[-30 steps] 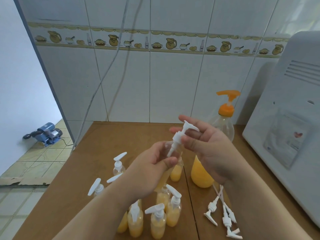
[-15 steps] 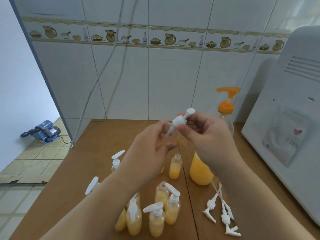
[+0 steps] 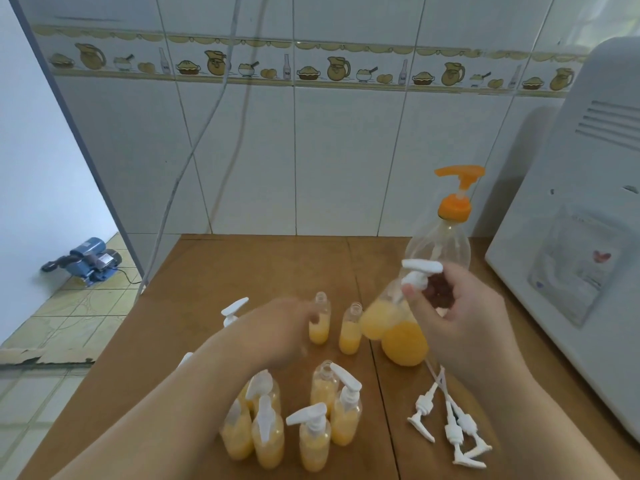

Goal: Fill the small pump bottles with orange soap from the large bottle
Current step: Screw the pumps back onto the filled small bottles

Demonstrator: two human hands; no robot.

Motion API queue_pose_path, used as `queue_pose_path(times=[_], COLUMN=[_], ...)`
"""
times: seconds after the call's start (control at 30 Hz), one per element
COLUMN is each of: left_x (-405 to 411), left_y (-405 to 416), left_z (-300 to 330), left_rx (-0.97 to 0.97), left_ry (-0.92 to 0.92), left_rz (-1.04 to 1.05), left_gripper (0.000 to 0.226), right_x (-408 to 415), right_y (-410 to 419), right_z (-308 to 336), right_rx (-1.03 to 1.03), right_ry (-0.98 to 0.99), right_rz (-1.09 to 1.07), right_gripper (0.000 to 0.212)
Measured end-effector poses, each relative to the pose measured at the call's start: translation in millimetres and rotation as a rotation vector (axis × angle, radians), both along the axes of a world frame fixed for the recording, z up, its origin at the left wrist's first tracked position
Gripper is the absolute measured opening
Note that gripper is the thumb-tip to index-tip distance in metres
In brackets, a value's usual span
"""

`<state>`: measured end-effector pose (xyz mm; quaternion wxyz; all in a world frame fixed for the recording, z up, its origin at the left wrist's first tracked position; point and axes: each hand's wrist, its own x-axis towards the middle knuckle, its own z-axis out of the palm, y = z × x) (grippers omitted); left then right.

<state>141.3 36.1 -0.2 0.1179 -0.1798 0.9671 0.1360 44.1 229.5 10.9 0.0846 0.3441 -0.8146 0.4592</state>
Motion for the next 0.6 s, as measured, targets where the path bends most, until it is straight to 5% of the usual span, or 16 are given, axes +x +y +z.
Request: queue_pose_path(times=[0.1, 0.2, 0.43, 0.6], left_x=[-13.7, -28.3, -36.5, -32.7], left_y=[4.4, 11.8, 17.3, 9.7], left_z=[-13.6, -21.1, -37.8, -44.8], left_rx=[0.008, 0.022, 0.019, 0.047], left_ry=[-0.303, -0.41, -0.428, -0.302], left_rz=[-0.097, -0.178, -0.273, -0.176], left_gripper=[0.063, 0.068, 0.057, 0.053], right_x=[-2.0, 0.7, 9.9, -15.0], right_y=[3.7, -3.2, -12.8, 13.6], right_z=[-29.2, -62.4, -104.3, -98.0], right_rx=[0.146, 0.242, 0.258, 0.323], right_ry=[-0.085, -0.17, -0.208, -0.293], right_rz=[-0.019, 0.026, 0.1, -0.02], right_gripper=[0.006, 0.006, 0.007, 0.044])
